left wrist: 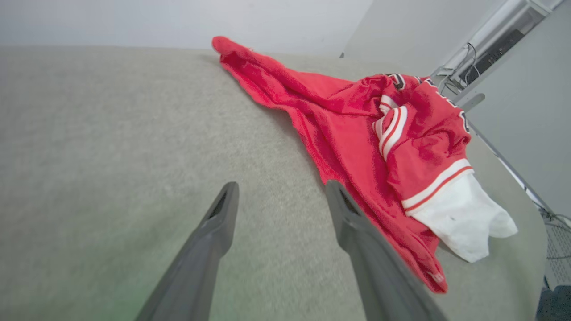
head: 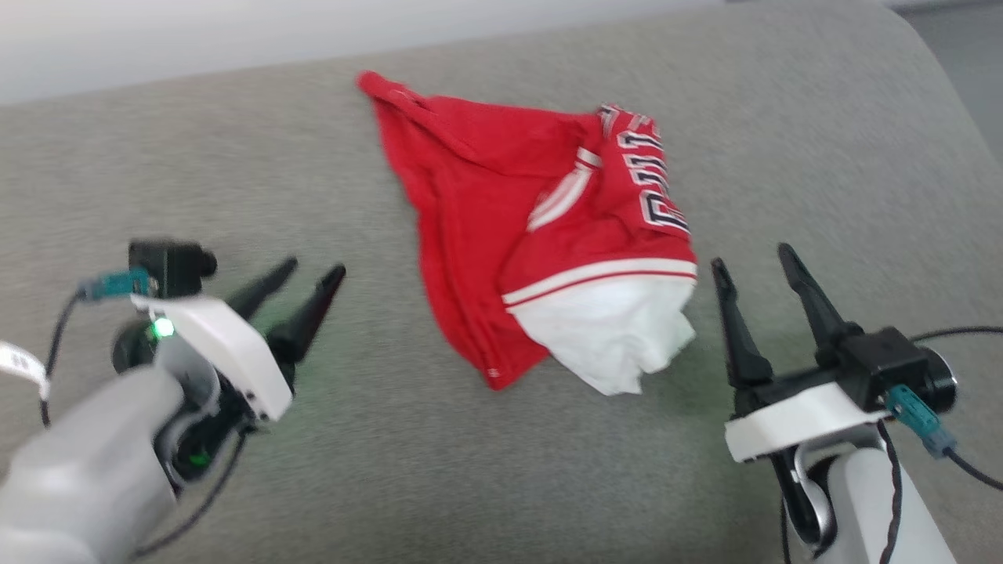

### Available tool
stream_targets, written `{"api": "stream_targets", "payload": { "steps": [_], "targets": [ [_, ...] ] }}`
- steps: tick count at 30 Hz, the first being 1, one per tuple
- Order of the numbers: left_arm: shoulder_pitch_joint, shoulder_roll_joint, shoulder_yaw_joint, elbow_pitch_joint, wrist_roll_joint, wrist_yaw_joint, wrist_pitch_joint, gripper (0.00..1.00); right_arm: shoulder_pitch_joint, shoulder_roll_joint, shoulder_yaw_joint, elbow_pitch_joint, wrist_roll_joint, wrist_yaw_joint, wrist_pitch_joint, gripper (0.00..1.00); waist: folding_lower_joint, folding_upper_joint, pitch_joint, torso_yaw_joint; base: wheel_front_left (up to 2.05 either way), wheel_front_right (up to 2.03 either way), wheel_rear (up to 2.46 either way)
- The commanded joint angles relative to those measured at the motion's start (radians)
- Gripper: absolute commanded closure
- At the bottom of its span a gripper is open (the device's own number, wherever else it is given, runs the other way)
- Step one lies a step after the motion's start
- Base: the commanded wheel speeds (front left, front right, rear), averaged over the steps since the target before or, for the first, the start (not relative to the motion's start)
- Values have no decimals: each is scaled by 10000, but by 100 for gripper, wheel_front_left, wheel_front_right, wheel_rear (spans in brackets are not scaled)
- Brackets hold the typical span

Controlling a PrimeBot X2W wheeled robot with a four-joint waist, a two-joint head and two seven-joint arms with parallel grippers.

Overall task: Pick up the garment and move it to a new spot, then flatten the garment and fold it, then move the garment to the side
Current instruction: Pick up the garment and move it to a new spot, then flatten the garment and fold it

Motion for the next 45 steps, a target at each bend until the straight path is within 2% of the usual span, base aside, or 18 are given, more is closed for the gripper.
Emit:
{"api": "stream_targets", "payload": {
  "steps": [1,4,6,13,15,17,22,25,26,31,34,37,45],
  "targets": [
    [266,-71,142,-19,-235,26,-102,0,190,-15,-65,60,-86,-7,-49,0,0,0,-742,831,0,0,0],
    [1128,-129,650,-3,-620,26,-238,0,550,-12,-356,190,-276,-7,-49,0,0,0,-1117,1304,0,0,0],
    [1689,-187,1464,10,-589,26,-250,0,784,-19,-543,223,-370,-7,-51,0,0,0,-1302,1546,0,0,0],
    [4375,-509,4414,-103,551,26,-249,0,1549,-14,-1129,311,-549,-7,-49,0,0,0,-1913,2014,0,0,0],
    [5153,-615,5339,-164,1208,26,-248,0,1707,-12,-1264,271,-573,-7,-51,0,0,0,-2012,2062,0,0,0],
    [5756,-691,6364,-265,2315,26,-250,0,1836,-8,-1361,227,-578,-7,-49,0,0,0,-2066,2082,0,0,0],
    [7446,-1493,8839,-1009,4971,26,-252,0,2149,-14,-1600,78,-594,-7,-51,0,0,0,-2254,2139,0,0,0],
    [8256,-2025,9992,-1646,6689,27,-252,0,2280,-9,-1758,-52,-548,-7,-49,0,0,0,-2308,2165,0,0,0],
    [8256,-2025,9992,-1646,6689,27,-252,0,2280,-9,-1758,-52,-548,-7,-49,0,0,0,-2308,2165,0,0,0],
    [9174,-2906,11436,-2845,8883,27,-252,0,2342,-9,-1801,-327,-470,-7,-51,0,0,0,-2257,2133,0,0,0],
    [9450,-3342,11952,-3512,9575,27,-253,0,2357,-11,-1724,-484,-358,-7,-51,0,0,0,-2201,2148,0,0,0],
    [9570,-3666,12230,-3989,10028,27,-253,0,2379,-11,-1641,-588,-358,-7,-51,0,0,0,-2124,2150,0,0,0],
    [9656,-3869,12194,-4130,10424,27,-253,0,2323,-12,-1467,-452,-457,-7,-51,0,0,0,-1975,2105,0,0,0]
  ]
}}
